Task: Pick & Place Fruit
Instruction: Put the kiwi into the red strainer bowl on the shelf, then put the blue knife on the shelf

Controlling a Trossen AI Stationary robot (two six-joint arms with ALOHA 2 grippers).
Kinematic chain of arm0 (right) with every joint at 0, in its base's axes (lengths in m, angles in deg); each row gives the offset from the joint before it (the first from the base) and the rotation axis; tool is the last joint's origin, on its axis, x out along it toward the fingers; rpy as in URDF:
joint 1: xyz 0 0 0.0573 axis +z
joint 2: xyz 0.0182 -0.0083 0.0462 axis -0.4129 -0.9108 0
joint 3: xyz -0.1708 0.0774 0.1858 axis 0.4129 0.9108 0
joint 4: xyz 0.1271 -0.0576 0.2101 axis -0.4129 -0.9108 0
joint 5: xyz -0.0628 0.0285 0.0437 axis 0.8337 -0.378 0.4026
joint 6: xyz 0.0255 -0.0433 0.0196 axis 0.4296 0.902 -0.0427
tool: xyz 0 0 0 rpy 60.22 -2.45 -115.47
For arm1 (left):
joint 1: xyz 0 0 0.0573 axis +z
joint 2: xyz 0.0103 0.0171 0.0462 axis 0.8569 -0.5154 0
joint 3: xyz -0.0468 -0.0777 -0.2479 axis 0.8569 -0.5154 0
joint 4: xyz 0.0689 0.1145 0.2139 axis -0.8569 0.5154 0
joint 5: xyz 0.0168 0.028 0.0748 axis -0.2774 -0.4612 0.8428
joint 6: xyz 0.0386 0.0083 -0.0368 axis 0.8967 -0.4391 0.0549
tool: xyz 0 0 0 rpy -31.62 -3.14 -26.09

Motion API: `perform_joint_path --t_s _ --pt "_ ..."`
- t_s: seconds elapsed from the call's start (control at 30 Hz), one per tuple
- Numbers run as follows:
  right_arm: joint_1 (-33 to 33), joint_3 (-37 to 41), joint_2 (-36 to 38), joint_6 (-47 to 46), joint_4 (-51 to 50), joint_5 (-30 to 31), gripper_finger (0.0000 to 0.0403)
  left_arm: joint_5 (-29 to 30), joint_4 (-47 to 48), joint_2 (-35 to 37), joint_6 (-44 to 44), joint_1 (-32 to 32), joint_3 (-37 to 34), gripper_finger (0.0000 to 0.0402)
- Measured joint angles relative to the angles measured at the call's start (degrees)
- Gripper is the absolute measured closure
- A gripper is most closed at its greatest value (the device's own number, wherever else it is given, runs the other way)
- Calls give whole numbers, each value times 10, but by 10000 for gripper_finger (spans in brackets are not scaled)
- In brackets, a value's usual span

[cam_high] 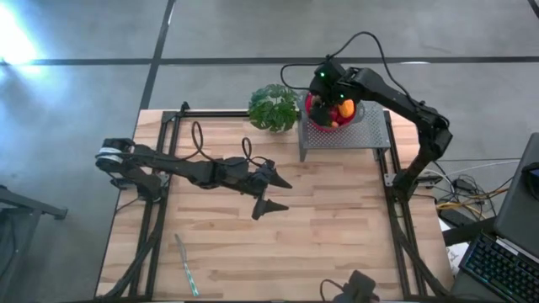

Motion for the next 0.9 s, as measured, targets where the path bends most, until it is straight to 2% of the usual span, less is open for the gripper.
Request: perform_joint_path --t_s 0.2,0.4,0.63,0.9 --pt "0 1 0 9 0 1 156 0 0 0 0 0 0 39" --pt "0 -2 0 29 2 -27 109 0 0 0 1 0 0 39" --pt "0 -3 1 45 -2 -27 40 0 0 0 1 0 0 39" --pt "2 -3 43 68 -29 -11 29 0 30 0 2 0 0 39"
